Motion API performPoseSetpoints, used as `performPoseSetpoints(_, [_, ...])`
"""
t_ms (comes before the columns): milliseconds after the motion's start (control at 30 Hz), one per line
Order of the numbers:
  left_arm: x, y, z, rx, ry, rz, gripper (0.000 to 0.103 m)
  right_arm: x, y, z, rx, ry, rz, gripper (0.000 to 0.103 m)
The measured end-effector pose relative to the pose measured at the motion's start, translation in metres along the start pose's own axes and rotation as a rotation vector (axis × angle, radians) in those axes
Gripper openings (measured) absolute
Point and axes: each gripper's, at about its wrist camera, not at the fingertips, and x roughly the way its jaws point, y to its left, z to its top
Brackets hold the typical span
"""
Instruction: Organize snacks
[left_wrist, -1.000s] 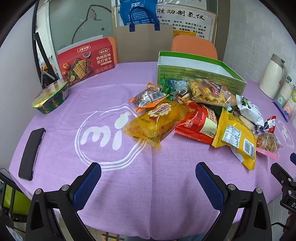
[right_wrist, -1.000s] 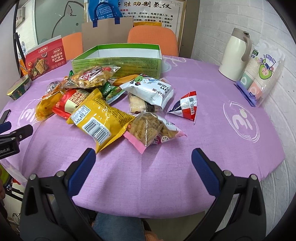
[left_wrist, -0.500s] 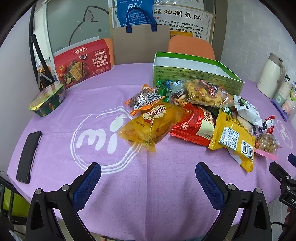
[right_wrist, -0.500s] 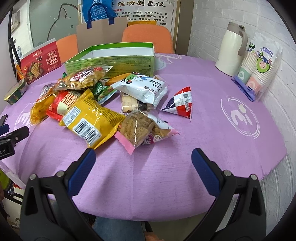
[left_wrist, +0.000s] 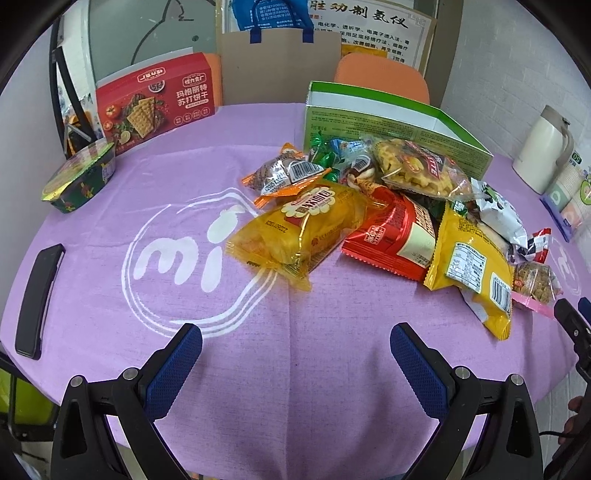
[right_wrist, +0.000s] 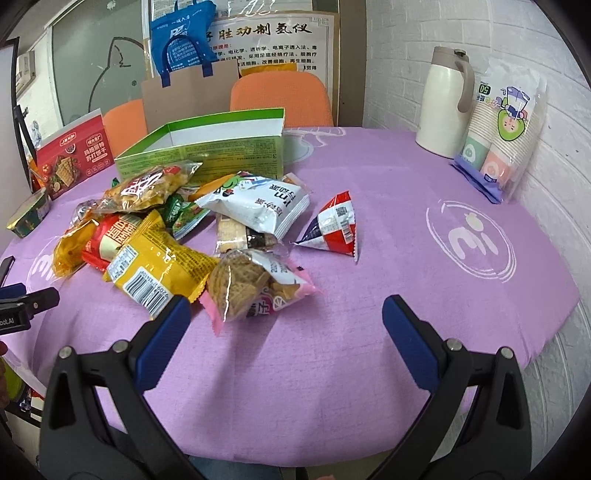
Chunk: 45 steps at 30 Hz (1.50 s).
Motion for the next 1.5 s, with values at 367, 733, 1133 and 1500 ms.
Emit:
performPoseSetpoints(367, [-0.013, -0.034, 0.002, 0.072, -0.012, -0.176, 0.100, 0.024, 0.009, 0.013, -0.045, 0.020, 0.083, 0.103])
performPoseSetpoints(733, [-0.008, -0.102, 0.033, 0.261, -0.029, -0.338, 0.100, 0.027, -0.030, 0.002, 0.034, 0.047, 0.144, 0.062])
performPoseSetpoints(1133, [0.045, -0.161, 0.022, 0.389, 0.068, -0.291, 0.098, 0.024, -0.049, 0.000, 0.065, 0.035, 0.108, 0.065])
performPoseSetpoints(1500, [0.021, -0.140, 0.016, 0.309, 0.043, -0.380, 0.054, 0.009, -0.036, 0.006, 0.022, 0.028, 0.140, 0.054])
